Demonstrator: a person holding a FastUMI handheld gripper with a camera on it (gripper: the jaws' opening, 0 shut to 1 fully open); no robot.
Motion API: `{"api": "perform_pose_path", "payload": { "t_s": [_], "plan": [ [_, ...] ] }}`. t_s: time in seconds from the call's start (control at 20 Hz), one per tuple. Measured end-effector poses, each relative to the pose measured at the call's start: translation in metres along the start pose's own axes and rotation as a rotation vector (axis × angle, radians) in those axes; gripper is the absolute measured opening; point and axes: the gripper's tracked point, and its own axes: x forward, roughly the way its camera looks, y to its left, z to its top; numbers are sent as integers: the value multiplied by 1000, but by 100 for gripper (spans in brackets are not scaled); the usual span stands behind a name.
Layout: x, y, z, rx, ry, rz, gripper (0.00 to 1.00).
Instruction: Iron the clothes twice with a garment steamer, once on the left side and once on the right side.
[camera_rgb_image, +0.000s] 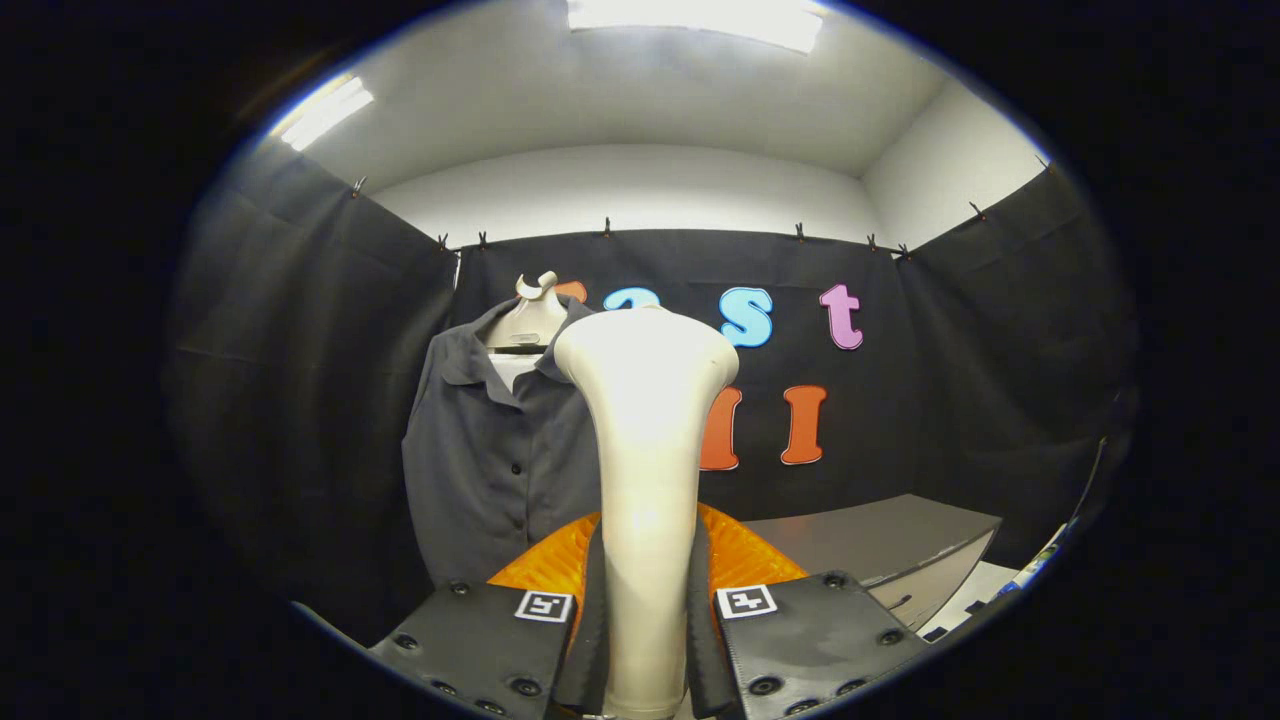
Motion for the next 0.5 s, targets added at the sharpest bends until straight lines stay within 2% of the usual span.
{"api": "perform_pose_path", "payload": {
  "t_s": [0.25, 0.5],
  "plan": [
    [50, 39, -21, 5, 37, -8, 39],
    [100, 55, -36, -18, 60, -41, 38]
  ]
}}
